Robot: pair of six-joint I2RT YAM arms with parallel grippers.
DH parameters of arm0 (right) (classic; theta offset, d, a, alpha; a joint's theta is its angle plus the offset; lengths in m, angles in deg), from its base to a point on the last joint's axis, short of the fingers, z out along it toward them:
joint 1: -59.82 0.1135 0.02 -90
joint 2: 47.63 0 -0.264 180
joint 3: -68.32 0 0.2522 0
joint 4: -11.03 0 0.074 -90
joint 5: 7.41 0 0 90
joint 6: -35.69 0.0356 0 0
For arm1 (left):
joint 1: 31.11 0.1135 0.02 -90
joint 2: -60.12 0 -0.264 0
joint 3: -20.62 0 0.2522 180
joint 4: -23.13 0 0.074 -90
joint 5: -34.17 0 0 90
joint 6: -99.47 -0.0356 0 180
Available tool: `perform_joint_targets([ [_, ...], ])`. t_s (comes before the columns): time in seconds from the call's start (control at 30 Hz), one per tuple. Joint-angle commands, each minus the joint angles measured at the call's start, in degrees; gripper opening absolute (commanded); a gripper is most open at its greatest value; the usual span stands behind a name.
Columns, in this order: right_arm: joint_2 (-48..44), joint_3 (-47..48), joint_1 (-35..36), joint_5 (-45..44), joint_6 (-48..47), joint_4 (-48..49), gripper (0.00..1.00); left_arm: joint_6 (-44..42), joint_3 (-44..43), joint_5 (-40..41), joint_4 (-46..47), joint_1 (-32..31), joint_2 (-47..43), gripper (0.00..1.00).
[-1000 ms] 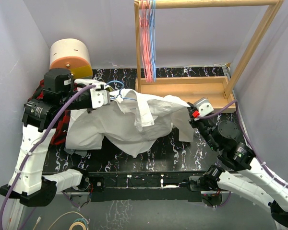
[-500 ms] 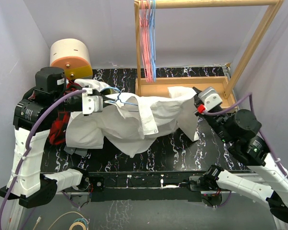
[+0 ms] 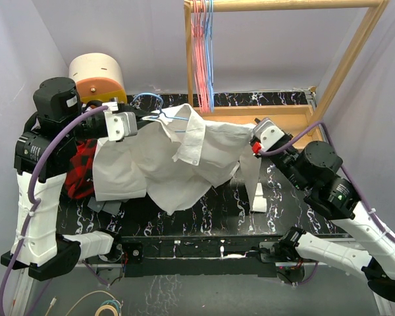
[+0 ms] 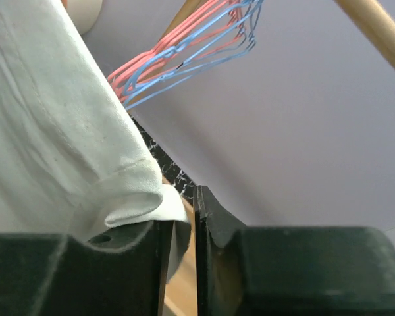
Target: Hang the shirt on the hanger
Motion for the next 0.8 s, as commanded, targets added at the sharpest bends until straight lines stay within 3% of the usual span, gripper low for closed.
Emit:
perform_joint_targets([
  [0.0,-1.1,-0.6,-0.1,0.4,1.5,1.6,0.38,0.7,2.1,-2.9,1.7,0.1,-2.3,0.00],
  [0.07,-2.3,0.6,-0.1,1.0,2.7,2.3,0.61,-0.3,3.6,-3.3,0.1,0.1,-2.9,0.00],
  [0.2,-5.6,5.4,0.7,7.6,5.8,2.5,0.81,-2.4,5.5,-3.4,-2.3,0.1,-3.3,0.00],
  [0.37,4.6,22.7,7.1,27.7,13.1,-20.7,0.87,-4.0,6.0,-4.8,-5.1,0.1,-2.5,0.00],
  [0.53,14.4,36.8,7.7,39.6,14.5,-31.4,0.90,-8.3,4.3,-3.4,-11.6,0.1,-0.2,0.00],
  [0.77,9.5,31.7,7.7,32.0,17.1,-31.8,0.95,-7.3,6.8,-2.6,-9.0,0.1,-1.2,0.00],
])
